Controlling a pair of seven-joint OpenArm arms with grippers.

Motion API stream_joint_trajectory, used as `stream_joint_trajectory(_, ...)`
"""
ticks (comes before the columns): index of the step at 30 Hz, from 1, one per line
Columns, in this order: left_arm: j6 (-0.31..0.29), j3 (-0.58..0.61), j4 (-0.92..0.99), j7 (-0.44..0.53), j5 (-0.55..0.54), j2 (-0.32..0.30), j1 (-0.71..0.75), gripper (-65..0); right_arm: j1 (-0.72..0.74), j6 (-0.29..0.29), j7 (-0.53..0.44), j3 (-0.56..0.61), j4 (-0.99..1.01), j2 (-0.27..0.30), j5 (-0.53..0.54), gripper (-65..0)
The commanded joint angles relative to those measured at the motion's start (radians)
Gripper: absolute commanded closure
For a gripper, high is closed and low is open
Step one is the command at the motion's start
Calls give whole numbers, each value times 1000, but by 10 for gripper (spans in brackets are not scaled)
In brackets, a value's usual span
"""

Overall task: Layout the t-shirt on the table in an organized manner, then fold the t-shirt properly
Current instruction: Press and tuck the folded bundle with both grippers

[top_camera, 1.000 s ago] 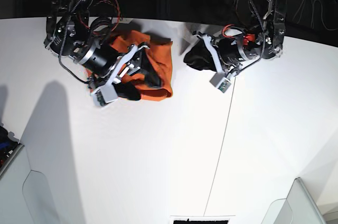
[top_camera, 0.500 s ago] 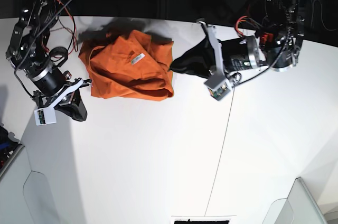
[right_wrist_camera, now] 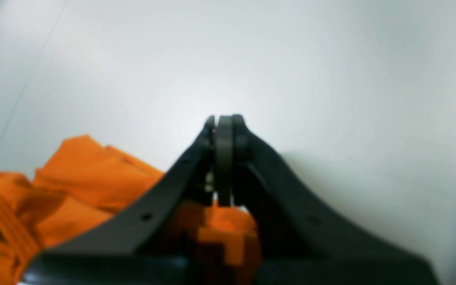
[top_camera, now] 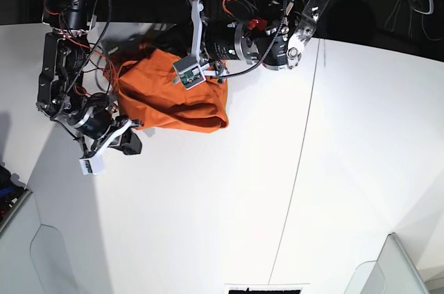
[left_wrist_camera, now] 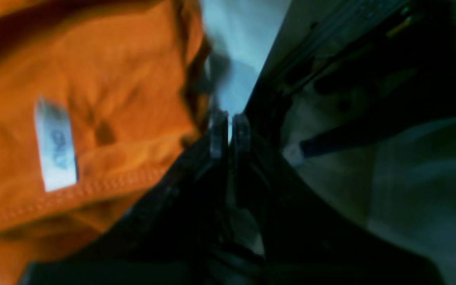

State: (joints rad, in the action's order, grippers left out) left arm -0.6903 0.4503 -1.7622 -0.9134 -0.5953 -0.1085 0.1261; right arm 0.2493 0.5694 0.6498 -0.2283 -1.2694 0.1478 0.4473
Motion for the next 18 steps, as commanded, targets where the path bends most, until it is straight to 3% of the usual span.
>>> stream_joint_trajectory(1, -8, -8, 15, 23, -5, -3, -31, -30, 24, 13, -23, 14, -15, 16, 7, 0)
stream_joint_trajectory(6, -8, -56, 127, 23, -3, -68, -100, -30, 19, 13, 29, 55, -18, 30, -5, 0)
stream_joint_trajectory(12, -8, -116, 169, 29, -3, -152, -179, -30, -26, 14, 118, 54, -71, 73, 153, 0)
stream_joint_trajectory(18, -8, -116, 269, 76, -2, -162, -275, -30, -204, 21, 118, 54, -264, 66, 232, 0)
